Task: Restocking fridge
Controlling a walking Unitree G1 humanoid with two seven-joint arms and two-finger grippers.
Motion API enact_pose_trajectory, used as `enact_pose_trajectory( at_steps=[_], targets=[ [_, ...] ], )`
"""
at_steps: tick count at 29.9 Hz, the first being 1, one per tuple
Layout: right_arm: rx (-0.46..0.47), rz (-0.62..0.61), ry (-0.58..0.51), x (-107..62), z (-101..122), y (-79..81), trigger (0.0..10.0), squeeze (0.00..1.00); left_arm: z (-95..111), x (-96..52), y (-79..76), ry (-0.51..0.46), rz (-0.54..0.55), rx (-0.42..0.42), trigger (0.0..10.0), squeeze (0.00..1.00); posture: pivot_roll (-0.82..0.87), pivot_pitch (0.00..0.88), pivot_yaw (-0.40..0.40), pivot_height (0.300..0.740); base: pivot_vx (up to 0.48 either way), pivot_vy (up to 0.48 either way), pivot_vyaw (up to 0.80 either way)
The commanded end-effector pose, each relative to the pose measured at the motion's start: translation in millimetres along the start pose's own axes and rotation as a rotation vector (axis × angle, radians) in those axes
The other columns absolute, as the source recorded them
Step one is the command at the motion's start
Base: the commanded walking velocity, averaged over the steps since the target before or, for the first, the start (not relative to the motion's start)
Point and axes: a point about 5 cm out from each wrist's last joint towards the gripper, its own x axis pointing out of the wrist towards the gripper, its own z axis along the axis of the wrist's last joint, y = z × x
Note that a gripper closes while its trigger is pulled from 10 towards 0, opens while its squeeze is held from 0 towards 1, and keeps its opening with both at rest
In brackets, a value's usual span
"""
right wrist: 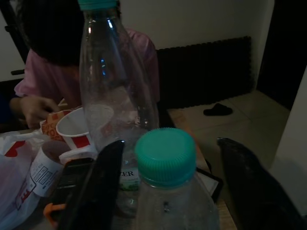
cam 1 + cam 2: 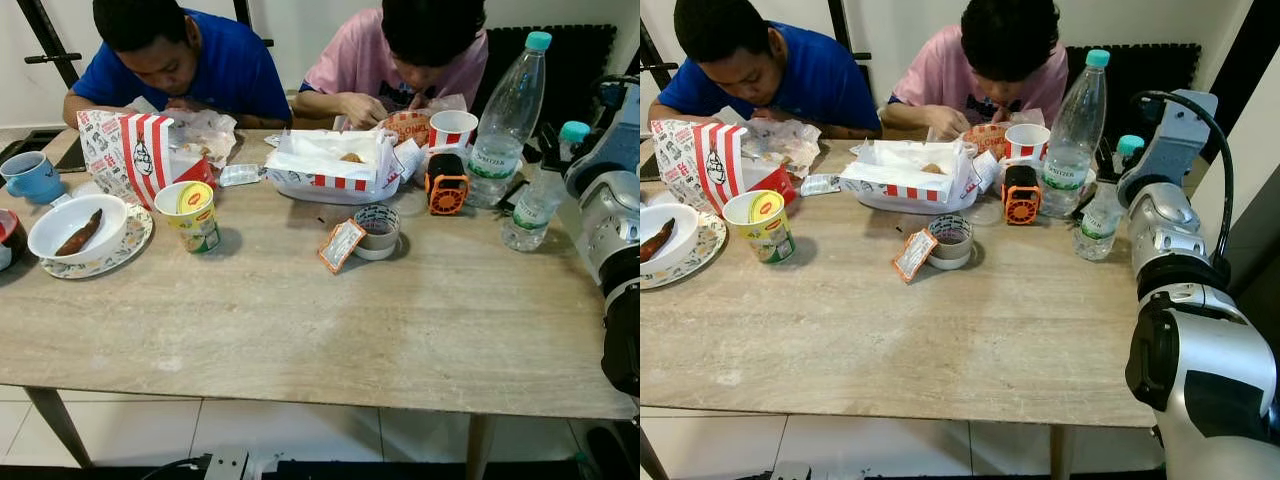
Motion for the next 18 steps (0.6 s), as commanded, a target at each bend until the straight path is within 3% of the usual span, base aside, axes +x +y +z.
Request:
enact_pose_trajectory(
  at_steps=[1, 14, 18],
  targets=[
    [0.023, -0.005, 0.016, -0.4, -6, 0.1, 0.0, 0.00, -38, -8.5, -1.1, 0.143, -0.010, -0.006, 10.0, 0.00, 0.03, 0.069, 0.014, 0.740, 0.000, 0.000, 0.00],
    [0.044, 0.020, 0.007, 0.4, -4, 4.9, 0.0, 0.00, -33, -7.2, 0.4, 0.130, -0.008, -0.005, 10.0, 0.00, 0.03, 0.056, 0.011, 0.740, 0.000, 0.000, 0.00],
    [0.081, 0.058, -0.048, 0.6, 8, 5.5, 0.0, 0.00, -29, -6.1, -0.1, 0.123, -0.009, -0.006, 10.0, 0.00, 0.03, 0.047, 0.009, 0.740, 0.000, 0.000, 0.00]
  ],
)
